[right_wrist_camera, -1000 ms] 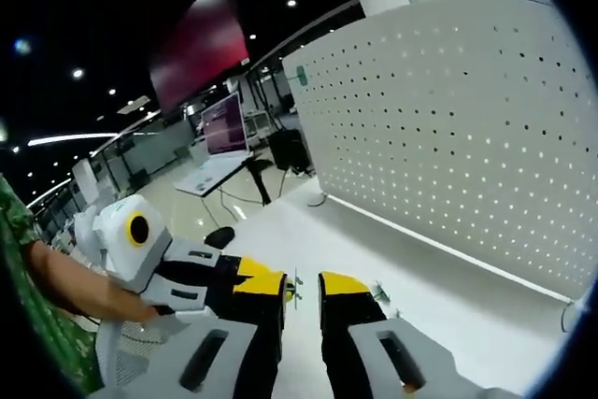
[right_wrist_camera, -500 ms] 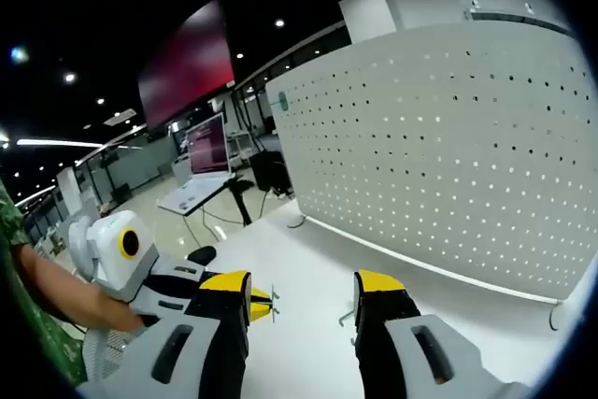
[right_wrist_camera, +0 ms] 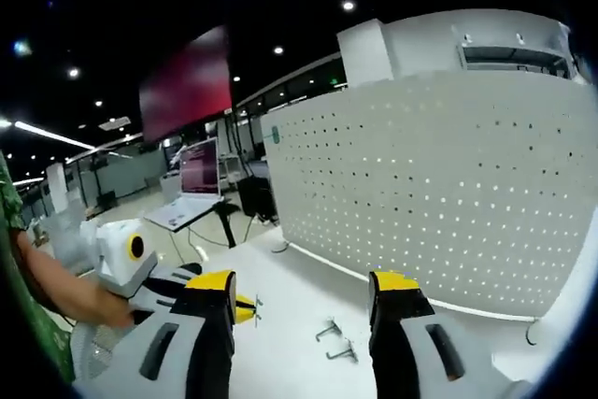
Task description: Insert the hook assembly into the mounting plate slot until the hook locks in place.
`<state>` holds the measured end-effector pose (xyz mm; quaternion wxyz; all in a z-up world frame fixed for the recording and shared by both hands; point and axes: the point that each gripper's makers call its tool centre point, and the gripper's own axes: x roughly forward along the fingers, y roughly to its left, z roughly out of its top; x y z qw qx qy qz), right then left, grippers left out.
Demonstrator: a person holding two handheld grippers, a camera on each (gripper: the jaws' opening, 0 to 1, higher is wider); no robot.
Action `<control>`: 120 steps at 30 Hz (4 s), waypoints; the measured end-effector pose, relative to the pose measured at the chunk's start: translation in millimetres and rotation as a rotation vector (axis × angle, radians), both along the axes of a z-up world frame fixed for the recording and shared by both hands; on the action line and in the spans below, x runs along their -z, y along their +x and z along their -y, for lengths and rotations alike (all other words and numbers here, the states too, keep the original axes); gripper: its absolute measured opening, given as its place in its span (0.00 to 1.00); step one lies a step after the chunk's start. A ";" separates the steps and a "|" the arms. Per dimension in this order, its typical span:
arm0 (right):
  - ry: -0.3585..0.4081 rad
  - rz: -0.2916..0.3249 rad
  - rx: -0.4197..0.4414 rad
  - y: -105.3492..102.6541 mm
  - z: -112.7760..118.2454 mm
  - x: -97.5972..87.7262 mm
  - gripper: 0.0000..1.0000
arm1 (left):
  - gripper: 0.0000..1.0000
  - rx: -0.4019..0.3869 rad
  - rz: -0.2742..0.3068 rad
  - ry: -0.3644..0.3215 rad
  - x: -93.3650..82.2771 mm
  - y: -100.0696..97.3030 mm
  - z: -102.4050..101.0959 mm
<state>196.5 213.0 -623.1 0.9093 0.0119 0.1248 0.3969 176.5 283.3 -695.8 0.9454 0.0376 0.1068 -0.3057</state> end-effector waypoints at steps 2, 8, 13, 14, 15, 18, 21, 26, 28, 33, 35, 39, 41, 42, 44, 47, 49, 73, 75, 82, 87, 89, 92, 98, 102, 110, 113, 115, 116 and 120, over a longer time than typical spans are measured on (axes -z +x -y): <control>-0.021 0.042 0.004 -2.1 3.3 -6.9 0.60 | 0.03 -0.003 0.002 -0.003 -3.0 0.5 -2.0; -0.077 0.161 0.014 -7.2 8.0 -29.1 0.63 | 0.03 -0.024 0.008 -0.015 -11.2 4.5 -11.0; -0.048 0.173 0.020 -8.2 9.9 -40.5 0.65 | 0.03 -0.043 0.014 -0.018 -17.4 8.4 -20.3; -0.043 0.174 0.024 -7.7 10.9 -41.7 0.66 | 0.03 -0.047 0.015 -0.017 -19.6 9.3 -22.7; -0.038 0.175 0.027 -7.0 12.0 -42.8 0.67 | 0.03 -0.051 0.018 -0.019 -21.2 10.2 -24.7; -0.022 0.169 0.023 -6.8 15.7 -44.8 0.67 | 0.03 -0.064 0.025 -0.018 -27.6 14.3 -32.5; -0.036 0.159 0.018 -5.8 19.0 -44.0 0.68 | 0.03 -0.078 0.035 -0.015 -34.2 19.3 -41.0; -0.029 0.146 0.009 -7.0 23.7 -47.9 0.71 | 0.03 -0.118 0.061 -0.018 -49.9 31.6 -61.3; -0.025 0.149 0.009 -7.0 25.0 -51.8 0.73 | 0.03 -0.145 0.077 -0.013 -59.0 39.7 -73.7; -0.014 0.153 0.005 -4.8 24.3 -58.9 0.76 | 0.03 -0.217 0.138 -0.012 -91.0 64.1 -104.4; -0.015 0.157 0.003 -4.2 23.6 -60.9 0.77 | 0.03 -0.231 0.162 -0.013 -102.5 71.3 -111.3; -0.019 0.159 -0.002 -4.7 22.1 -63.8 0.77 | 0.03 -0.269 0.204 -0.006 -125.0 87.7 -126.7; -0.018 0.160 -0.002 -4.3 22.5 -64.8 0.77 | 0.03 -0.284 0.218 -0.007 -133.1 94.7 -132.9; -0.018 0.160 -0.001 -4.2 22.6 -65.1 0.77 | 0.03 -0.288 0.225 -0.009 -136.0 97.0 -134.9; -0.018 0.161 0.001 -3.7 23.4 -65.6 0.77 | 0.03 -0.301 0.239 -0.013 -142.5 102.5 -139.6; -0.021 0.159 0.009 -1.8 25.5 -65.5 0.77 | 0.03 -0.317 0.257 -0.020 -150.8 110.8 -145.3; -0.019 0.159 0.012 -0.8 26.1 -65.8 0.77 | 0.03 -0.321 0.265 -0.018 -154.7 114.5 -145.9; -0.025 0.159 0.031 12.0 29.7 -72.2 0.76 | 0.03 -0.440 0.397 -0.073 -207.0 181.6 -173.3; -0.026 0.159 0.034 13.0 31.2 -72.6 0.76 | 0.03 -0.443 0.404 -0.072 -206.1 185.5 -172.7; -0.037 0.155 0.046 17.7 36.7 -72.5 0.75 | 0.03 -0.469 0.411 -0.076 -201.9 200.8 -176.4; -0.047 0.157 0.052 21.3 40.7 -74.4 0.75 | 0.03 -0.482 0.412 -0.094 -199.0 212.5 -180.1; -0.050 0.160 0.056 22.9 42.5 -76.0 0.75 | 0.03 -0.487 0.409 -0.095 -196.9 217.1 -180.5; -0.056 0.160 0.059 24.6 44.4 -76.1 0.75 | 0.03 -0.489 0.403 -0.095 -193.8 221.4 -180.3; -0.065 0.155 0.061 26.2 45.3 -74.4 0.75 | 0.03 -0.494 0.408 -0.096 -193.0 224.8 -180.6; -0.065 0.155 0.061 26.4 44.5 -74.6 0.74 | 0.03 -0.500 0.404 -0.082 -189.2 227.6 -181.3; -0.072 0.151 0.065 26.3 44.4 -73.8 0.74 | 0.03 -0.507 0.398 -0.085 -186.2 230.5 -184.4; -0.072 0.151 0.065 26.1 43.9 -73.3 0.74 | 0.03 -0.510 0.398 -0.079 -185.5 230.1 -184.8; -0.073 0.148 0.065 26.2 43.9 -72.4 0.73 | 0.03 -0.510 0.401 -0.080 -185.7 230.2 -184.8; -0.072 0.147 0.066 26.5 43.9 -72.1 0.73 | 0.03 -0.510 0.402 -0.080 -185.8 230.3 -184.7; -0.069 0.146 0.067 27.1 43.7 -71.7 0.73 | 0.03 -0.511 0.397 -0.080 -183.2 230.7 -185.0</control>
